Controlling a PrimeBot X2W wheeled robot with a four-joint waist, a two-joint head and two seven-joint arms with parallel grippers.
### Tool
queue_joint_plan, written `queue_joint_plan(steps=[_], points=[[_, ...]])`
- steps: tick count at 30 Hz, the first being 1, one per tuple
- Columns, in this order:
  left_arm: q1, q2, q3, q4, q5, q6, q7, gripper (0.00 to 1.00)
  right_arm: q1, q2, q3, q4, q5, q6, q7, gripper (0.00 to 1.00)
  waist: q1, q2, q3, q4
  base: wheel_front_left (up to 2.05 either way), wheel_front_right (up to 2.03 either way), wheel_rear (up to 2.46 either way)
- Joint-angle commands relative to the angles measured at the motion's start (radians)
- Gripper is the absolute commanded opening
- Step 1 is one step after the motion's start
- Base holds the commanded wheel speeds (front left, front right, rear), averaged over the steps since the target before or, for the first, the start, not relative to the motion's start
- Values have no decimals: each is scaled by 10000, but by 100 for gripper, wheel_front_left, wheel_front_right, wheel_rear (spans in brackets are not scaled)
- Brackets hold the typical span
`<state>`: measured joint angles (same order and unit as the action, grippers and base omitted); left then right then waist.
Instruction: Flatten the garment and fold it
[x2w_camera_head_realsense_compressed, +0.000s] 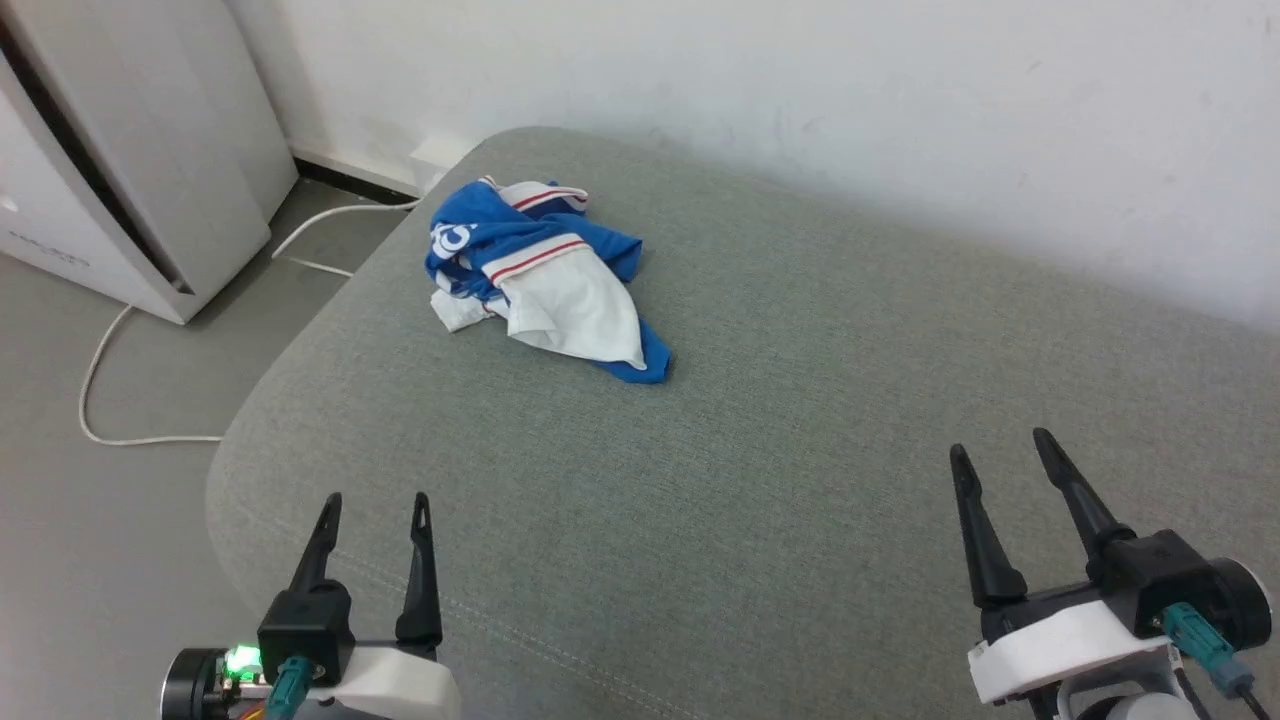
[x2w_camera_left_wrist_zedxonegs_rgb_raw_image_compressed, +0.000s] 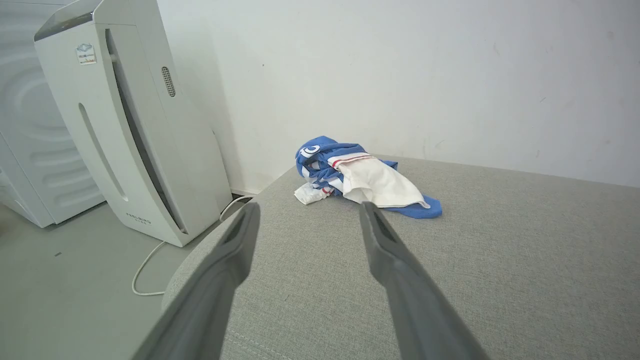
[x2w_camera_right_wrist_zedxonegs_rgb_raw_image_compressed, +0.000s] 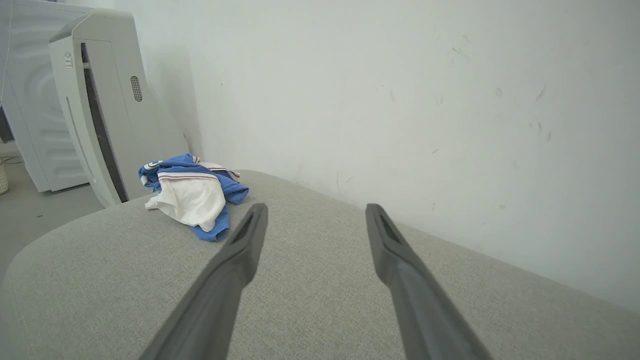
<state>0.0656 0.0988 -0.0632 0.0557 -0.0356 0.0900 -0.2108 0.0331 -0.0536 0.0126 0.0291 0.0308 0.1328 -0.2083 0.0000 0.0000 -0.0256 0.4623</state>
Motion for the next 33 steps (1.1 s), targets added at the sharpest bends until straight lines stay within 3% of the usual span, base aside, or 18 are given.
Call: queue_joint_plan(steps=[1,21,33], points=[[157,66,-31,41,-69,84,-108,100,163,28,69,73,-36,-18,-134,100,0,0,-13,141,0,0,0],[270,232,-281,-58,-174,214,-506,100,222,34,165,394,-130,-21,-530,100,0,0,2,807,0,0,0],[259,178,-383,-261,-240,122,-509,100,200,34,404,455,-329,-21,-534,100,0,0,383,628,0,0,0]])
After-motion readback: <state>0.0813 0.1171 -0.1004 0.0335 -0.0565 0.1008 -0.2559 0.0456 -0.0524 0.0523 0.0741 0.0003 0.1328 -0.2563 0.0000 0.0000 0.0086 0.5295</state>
